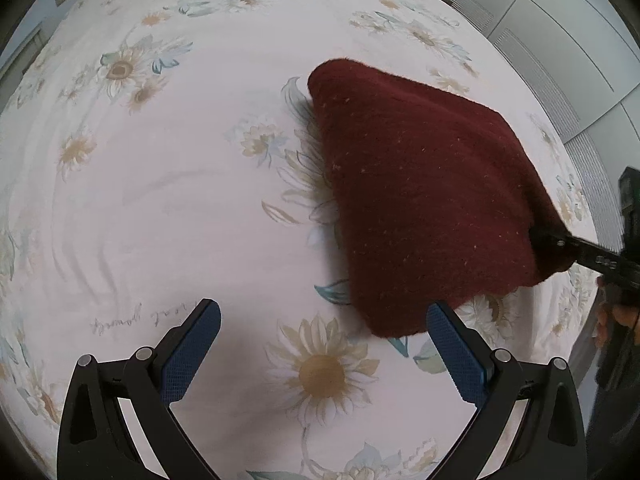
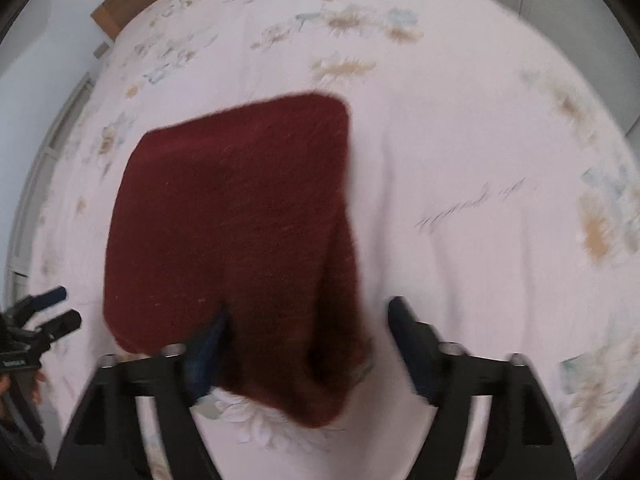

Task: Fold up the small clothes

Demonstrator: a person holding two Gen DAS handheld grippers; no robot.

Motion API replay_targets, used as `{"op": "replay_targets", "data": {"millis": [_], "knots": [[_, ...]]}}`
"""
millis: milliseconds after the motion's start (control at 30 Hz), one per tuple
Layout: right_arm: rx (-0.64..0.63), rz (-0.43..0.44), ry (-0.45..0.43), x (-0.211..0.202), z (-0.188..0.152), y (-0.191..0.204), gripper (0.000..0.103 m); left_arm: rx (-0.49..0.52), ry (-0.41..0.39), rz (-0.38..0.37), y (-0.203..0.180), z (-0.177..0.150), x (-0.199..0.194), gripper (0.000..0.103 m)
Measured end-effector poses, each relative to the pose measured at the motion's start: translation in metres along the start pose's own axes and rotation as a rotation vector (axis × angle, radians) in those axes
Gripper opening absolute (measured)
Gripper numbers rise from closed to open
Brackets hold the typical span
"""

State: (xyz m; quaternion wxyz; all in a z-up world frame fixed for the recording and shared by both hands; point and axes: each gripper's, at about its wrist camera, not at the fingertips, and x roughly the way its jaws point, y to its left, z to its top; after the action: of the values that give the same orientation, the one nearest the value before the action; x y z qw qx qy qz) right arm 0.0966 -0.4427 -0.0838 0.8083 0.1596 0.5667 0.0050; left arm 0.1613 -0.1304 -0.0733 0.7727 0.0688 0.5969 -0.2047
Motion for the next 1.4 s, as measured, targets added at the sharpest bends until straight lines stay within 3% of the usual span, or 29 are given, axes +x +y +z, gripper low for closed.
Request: {"op": "replay_targets", "data": {"millis": [133, 300, 533, 733, 933, 1033, 1067, 1100, 1200, 1400], "knots": [[-0.008, 0.028, -0.039, -0.021, 0.015, 0.005, 0.084, -0.011, -0.027, 0.005, -0.004, 0.015, -0.001, 0.102], [-0.065, 0.006, -0.032, -0.02, 0.037, 0.02, 0.102, -0.036, -0.047, -0.014, -0.011, 0.046, 0.001, 0.102], [-0.052, 0.031, 0.088, 0.03, 0.045, 0.023, 0.102, -0.022, -0.015, -0.021, -0.035, 0.076, 0.031, 0.102], [-0.003, 0.065, 0.14, 0.069, 0.025, 0.001, 0.102, 0.004, 0.057, 0.038, -0.039, 0.069, 0.077, 0.102], [0.096, 0.194, 0.137, 0.089, 0.011, -0.018, 0.102, -0.054, 0.039, -0.057, -0.019, 0.053, 0.097, 0.103], [0.093, 0.217, 0.13, 0.092, 0.009, -0.015, 0.09, -0.068, 0.03, -0.093, -0.016, 0.049, 0.102, 0.103], [0.089, 0.234, 0.127, 0.09, 0.01, -0.013, 0.076, -0.069, 0.029, -0.099, -0.015, 0.048, 0.102, 0.103], [0.087, 0.253, 0.126, 0.089, 0.01, -0.011, 0.071, -0.067, 0.028, -0.102, -0.015, 0.048, 0.103, 0.102], [0.045, 0.221, 0.127, 0.083, 0.014, 0.0, 0.056, -0.048, 0.018, -0.153, -0.019, 0.048, 0.1, 0.079], [-0.008, 0.175, 0.076, 0.052, 0.019, 0.019, 0.043, -0.018, -0.003, -0.147, -0.027, 0.049, 0.083, 0.052]]}}
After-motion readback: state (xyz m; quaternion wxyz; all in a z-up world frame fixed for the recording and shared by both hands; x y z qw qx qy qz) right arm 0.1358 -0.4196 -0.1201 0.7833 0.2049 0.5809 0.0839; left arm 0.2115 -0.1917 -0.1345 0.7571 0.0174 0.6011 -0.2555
